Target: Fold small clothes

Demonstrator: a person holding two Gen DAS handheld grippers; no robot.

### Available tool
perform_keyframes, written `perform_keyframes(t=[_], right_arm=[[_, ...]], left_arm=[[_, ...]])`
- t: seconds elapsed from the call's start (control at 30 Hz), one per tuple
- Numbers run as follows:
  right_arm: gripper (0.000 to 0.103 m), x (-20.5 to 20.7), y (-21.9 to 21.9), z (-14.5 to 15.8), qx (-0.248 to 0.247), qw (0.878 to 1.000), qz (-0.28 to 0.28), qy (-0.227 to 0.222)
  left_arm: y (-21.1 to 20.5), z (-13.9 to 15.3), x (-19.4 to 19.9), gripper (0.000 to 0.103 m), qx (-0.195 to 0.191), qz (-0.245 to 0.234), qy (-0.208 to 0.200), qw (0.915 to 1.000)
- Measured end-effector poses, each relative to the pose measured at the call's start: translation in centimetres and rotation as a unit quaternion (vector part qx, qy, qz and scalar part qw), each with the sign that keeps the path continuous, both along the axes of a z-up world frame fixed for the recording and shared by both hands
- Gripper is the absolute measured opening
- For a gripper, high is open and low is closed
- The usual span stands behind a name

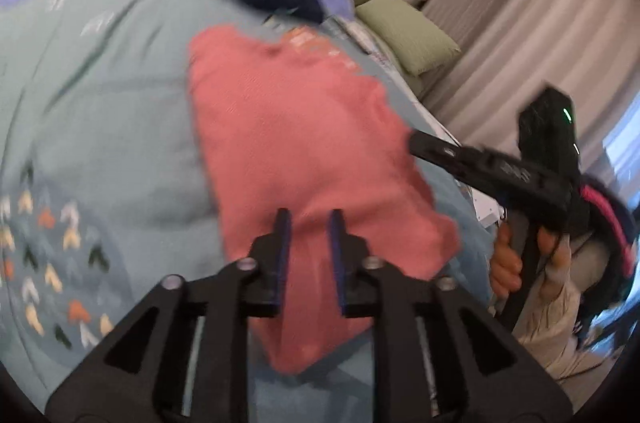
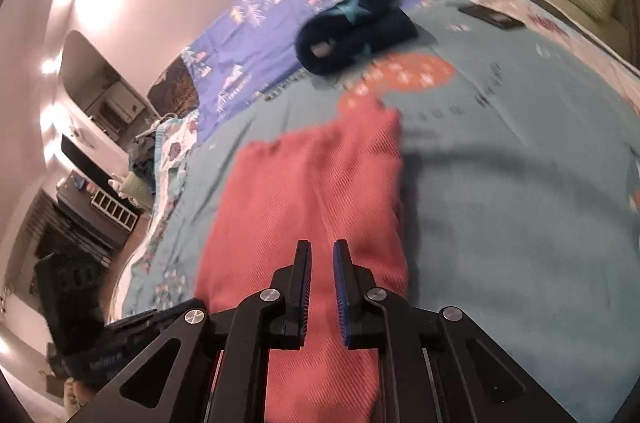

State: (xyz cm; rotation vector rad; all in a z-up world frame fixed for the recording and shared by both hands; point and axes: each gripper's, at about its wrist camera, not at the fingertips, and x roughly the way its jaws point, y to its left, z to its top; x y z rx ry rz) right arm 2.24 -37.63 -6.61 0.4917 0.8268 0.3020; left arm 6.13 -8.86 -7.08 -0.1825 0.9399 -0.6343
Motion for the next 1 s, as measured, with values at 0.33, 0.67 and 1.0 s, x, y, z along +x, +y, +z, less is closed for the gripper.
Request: perform_keyframes(t=[0.33, 0.67, 1.0], right_arm=[[0.014, 3.2, -1.8, -2.1, 0.003, 0.999, -0.014, 0.043], [0.014, 9.7, 1.4, 0.2, -0.039, 0.998, 0.042, 0.025], [0.015, 11.2, 1.2, -2.3, -0.041, 0.996, 0.062, 0.041]], left_arm=[[0.4, 0.2, 1.0, 0.040, -0.008, -0.030, 0.001, 0.9995], [-1.4, 1.4, 8.8, 0.041, 0.045, -0.015, -0.029, 0.9985], [0.1, -1.2, 11.1, 0.041, 0.049, -0.005, -0.010, 0.9987]])
